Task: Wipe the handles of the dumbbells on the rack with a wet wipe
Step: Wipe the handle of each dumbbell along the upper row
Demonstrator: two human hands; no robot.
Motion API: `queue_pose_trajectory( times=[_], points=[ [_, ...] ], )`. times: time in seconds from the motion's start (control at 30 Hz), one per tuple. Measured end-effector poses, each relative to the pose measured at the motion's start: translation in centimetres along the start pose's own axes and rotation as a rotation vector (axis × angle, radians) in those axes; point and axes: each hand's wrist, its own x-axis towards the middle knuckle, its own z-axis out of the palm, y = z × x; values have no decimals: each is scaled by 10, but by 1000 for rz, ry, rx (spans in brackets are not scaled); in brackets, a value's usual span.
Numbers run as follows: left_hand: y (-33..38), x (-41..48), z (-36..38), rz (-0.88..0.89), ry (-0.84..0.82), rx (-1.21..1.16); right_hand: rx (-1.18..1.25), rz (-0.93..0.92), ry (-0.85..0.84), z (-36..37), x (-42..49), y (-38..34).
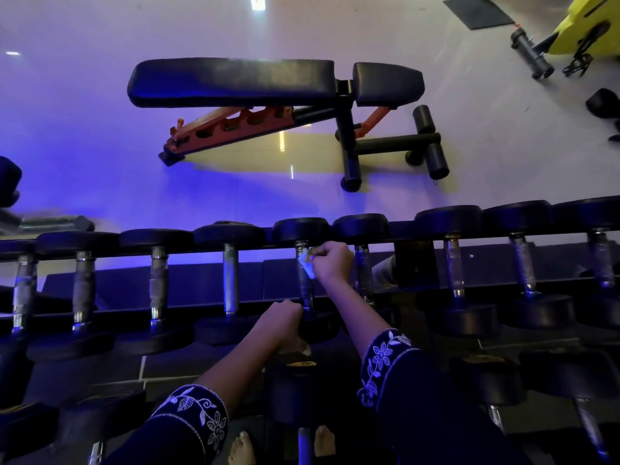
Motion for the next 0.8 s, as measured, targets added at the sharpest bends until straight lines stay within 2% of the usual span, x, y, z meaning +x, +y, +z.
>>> queue_pose_trajectory(
  times=[0.27,0.37,0.47,0.6,0.7,0.8],
  points=[
    [-10,1,3,13,-4,-73,-189,-110,-153,-7,-57,61],
    [-16,-5,8,22,38,-123,-236,-285,-110,-2,-51,39],
    [-15,-13,13,14,91,-209,-434,-556,-126,6,-33,12],
    [-15,-16,17,-7,111,-295,-547,-682,-13,8,-8,0],
    [-18,-17,18,5,94,-319,-744,-870,-90,9,-33,25],
    [-21,-16,19,17,79,-313,-889,-890,-252,8,-53,44]
  ],
)
